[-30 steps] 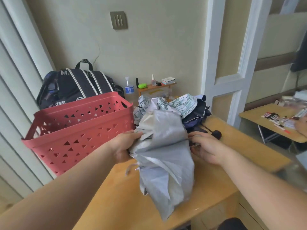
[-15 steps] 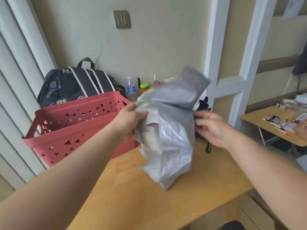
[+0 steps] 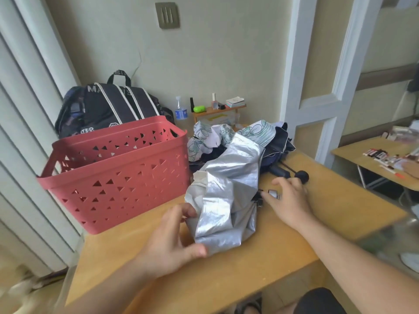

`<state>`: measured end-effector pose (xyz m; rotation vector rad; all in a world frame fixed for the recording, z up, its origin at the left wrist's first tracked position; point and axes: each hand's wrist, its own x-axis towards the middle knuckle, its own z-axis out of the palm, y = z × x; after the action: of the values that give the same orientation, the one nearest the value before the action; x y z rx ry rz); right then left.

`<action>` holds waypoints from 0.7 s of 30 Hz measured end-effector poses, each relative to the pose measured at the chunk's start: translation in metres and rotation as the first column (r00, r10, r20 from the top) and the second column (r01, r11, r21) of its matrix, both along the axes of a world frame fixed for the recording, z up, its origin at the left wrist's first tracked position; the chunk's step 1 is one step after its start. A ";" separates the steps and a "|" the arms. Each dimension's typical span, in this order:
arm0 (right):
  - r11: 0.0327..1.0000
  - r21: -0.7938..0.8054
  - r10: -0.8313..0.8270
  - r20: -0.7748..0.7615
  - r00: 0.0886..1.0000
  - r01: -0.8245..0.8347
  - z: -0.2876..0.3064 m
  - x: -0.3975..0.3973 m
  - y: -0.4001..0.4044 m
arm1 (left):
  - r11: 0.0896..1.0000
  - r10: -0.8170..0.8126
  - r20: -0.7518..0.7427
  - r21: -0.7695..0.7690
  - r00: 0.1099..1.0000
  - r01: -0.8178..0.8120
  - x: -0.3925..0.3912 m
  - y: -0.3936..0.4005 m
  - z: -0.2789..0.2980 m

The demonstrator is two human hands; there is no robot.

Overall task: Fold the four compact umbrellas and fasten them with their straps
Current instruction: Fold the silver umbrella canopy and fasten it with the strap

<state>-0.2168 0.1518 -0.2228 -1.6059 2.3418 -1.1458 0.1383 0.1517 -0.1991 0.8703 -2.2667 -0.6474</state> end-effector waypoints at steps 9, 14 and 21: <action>0.877 -0.112 0.435 -0.227 0.871 -0.467 0.014 0.034 0.070 | 0.969 0.195 -0.103 -0.131 0.975 -0.208 -0.047 -0.014 0.024; 0.923 -0.060 0.375 -0.090 0.923 -0.381 0.038 0.062 0.029 | 0.905 0.423 -0.349 0.218 0.837 -0.366 -0.103 -0.072 0.096; 0.981 -0.131 0.188 0.419 0.888 -0.145 0.078 0.056 -0.027 | 0.910 0.394 -0.466 0.074 0.792 -0.408 -0.080 -0.077 0.074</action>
<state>-0.1604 0.1248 -0.1447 -1.3700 1.8594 -1.4189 0.0587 0.0745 -0.1251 1.0127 -1.5822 -0.5509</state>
